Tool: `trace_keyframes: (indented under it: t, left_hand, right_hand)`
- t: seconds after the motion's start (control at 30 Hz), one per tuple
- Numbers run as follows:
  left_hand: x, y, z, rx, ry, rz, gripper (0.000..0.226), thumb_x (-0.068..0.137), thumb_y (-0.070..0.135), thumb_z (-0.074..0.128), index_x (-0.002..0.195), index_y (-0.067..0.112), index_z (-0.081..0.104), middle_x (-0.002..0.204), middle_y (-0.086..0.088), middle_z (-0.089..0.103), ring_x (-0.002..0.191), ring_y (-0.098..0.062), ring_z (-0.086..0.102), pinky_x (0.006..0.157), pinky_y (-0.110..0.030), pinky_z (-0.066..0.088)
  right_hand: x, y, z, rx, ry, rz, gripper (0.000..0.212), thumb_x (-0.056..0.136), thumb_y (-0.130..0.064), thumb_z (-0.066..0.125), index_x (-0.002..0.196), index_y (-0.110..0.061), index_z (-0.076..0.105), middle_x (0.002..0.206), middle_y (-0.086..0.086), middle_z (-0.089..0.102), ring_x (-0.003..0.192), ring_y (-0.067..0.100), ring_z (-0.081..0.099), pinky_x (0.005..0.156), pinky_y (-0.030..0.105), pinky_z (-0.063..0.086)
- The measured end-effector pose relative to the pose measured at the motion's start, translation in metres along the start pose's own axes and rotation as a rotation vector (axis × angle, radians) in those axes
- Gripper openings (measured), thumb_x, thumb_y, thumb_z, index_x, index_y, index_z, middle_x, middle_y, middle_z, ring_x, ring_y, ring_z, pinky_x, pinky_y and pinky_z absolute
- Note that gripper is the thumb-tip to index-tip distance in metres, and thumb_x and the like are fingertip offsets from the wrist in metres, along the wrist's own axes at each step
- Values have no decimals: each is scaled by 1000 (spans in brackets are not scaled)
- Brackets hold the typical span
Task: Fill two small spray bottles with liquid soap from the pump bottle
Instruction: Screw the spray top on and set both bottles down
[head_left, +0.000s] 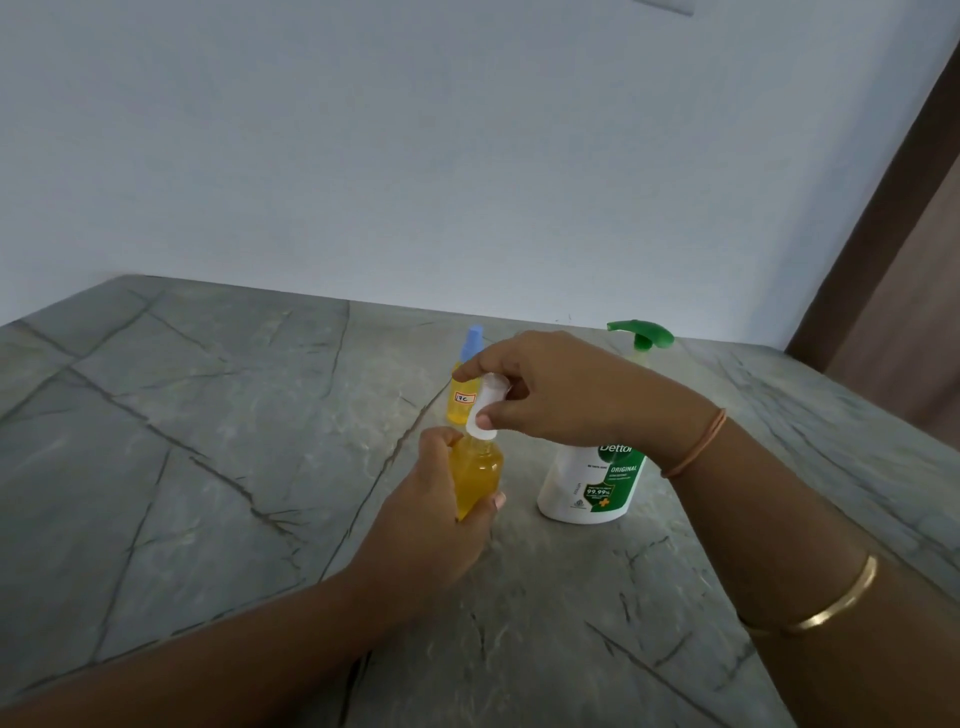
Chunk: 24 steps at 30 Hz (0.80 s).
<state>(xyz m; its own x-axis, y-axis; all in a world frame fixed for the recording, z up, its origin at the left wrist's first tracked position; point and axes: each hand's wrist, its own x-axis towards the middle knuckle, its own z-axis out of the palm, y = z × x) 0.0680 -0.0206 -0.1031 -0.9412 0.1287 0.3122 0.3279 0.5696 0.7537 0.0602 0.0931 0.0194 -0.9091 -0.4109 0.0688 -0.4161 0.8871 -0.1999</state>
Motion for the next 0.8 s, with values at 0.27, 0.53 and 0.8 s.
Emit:
trace_keyframes:
  t: [0.27,0.53,0.8]
  left_hand:
    - [0,3,-1,26,-16,-8,59,84,41,57,127,26,19,108,15,29,95,0,34,80,-14,30]
    - [0,0,0,22,-25,2,67,84,39,57,134,26,14,137,6,38,117,-8,45,90,-18,34]
    - [0,1,-1,29,-3,18,60,84,40,57,128,26,18,115,12,36,96,0,36,81,-14,31]
  right_hand:
    - [-1,1,8,-5,82,11,26,85,-28,65,110,-21,59,90,-8,55,81,7,53,74,22,46]
    - [-1,-3,22,-88,203,153,47,80,-57,60,99,-14,54,90,3,60,74,11,49,64,23,38]
    - [-9,-8,9,-12,155,9,24,92,-17,57,115,-22,60,114,-7,62,80,-3,46,63,3,32]
